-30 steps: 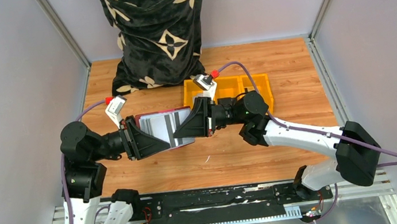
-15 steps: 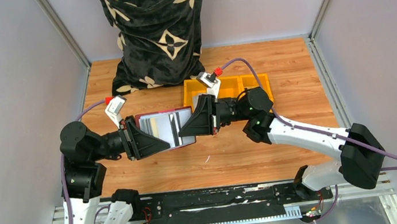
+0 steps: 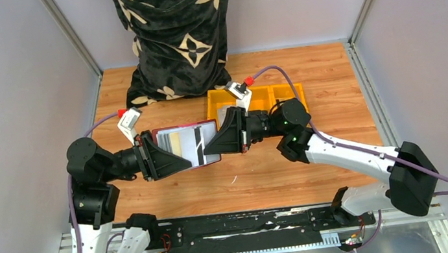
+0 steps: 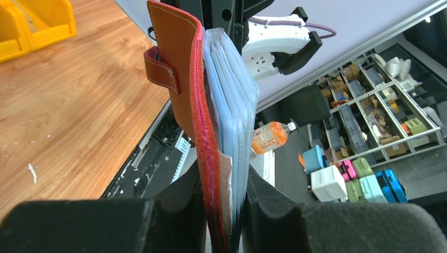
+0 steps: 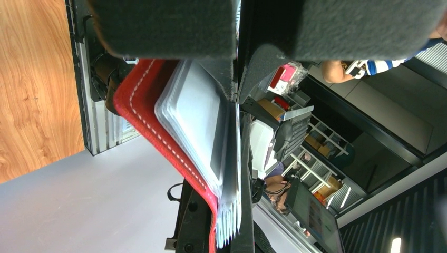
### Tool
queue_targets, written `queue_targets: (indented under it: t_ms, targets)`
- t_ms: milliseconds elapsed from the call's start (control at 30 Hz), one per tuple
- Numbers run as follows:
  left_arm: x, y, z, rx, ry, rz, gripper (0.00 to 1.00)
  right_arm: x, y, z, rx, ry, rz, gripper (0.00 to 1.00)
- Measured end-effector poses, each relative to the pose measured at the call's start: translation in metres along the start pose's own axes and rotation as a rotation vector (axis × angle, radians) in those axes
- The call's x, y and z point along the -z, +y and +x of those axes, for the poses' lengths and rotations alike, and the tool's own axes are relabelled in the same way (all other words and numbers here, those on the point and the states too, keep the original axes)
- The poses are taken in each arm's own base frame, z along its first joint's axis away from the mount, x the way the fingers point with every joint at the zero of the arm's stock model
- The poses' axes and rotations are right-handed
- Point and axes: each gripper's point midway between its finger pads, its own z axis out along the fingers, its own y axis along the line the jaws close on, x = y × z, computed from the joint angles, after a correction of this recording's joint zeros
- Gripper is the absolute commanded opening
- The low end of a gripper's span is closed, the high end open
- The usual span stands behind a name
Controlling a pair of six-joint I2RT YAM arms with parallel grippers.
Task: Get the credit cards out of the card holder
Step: Remove the credit card from the card holder.
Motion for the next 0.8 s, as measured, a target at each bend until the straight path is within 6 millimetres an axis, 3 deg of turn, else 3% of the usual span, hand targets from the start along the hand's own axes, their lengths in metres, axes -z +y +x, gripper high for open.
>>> queue_targets:
  t_ms: [167, 267, 367, 500, 600, 633, 700, 800]
  targets:
    - [0.0, -0.003, -0.001, -0.009, -0.002, 0.003, 0.04, 0.005, 0.003, 0.002, 0.009, -0.008, 0.009, 0.0]
    - [0.0, -0.003, -0.002, -0.013, -0.004, 0.001, 0.0, 0.005, 0.002, 0.001, 0.01, -0.013, 0.014, 0.08]
    - [0.0, -0.002, -0.002, -0.017, -0.009, -0.003, 0.0, 0.004, 0.001, 0.001, 0.005, -0.015, 0.015, 0.26]
    - [0.0, -0.002, -0.005, -0.031, -0.019, -0.008, 0.0, -0.003, 0.0, 0.003, -0.018, -0.007, 0.002, 0.34]
    - [0.0, -0.002, -0.006, -0.044, -0.025, -0.012, 0.0, -0.01, 0.003, 0.002, -0.028, -0.005, -0.024, 0.26]
    - [0.0, -0.002, -0.006, -0.047, -0.026, -0.013, 0.0, -0.012, 0.004, 0.001, -0.028, -0.006, -0.032, 0.15]
    - [0.0, -0.002, -0.006, -0.053, -0.028, -0.014, 0.0, -0.014, 0.007, -0.001, -0.029, -0.011, -0.046, 0.02]
    - [0.001, -0.002, -0.006, -0.061, -0.025, -0.017, 0.0, -0.014, 0.009, -0.001, -0.032, -0.012, -0.051, 0.0]
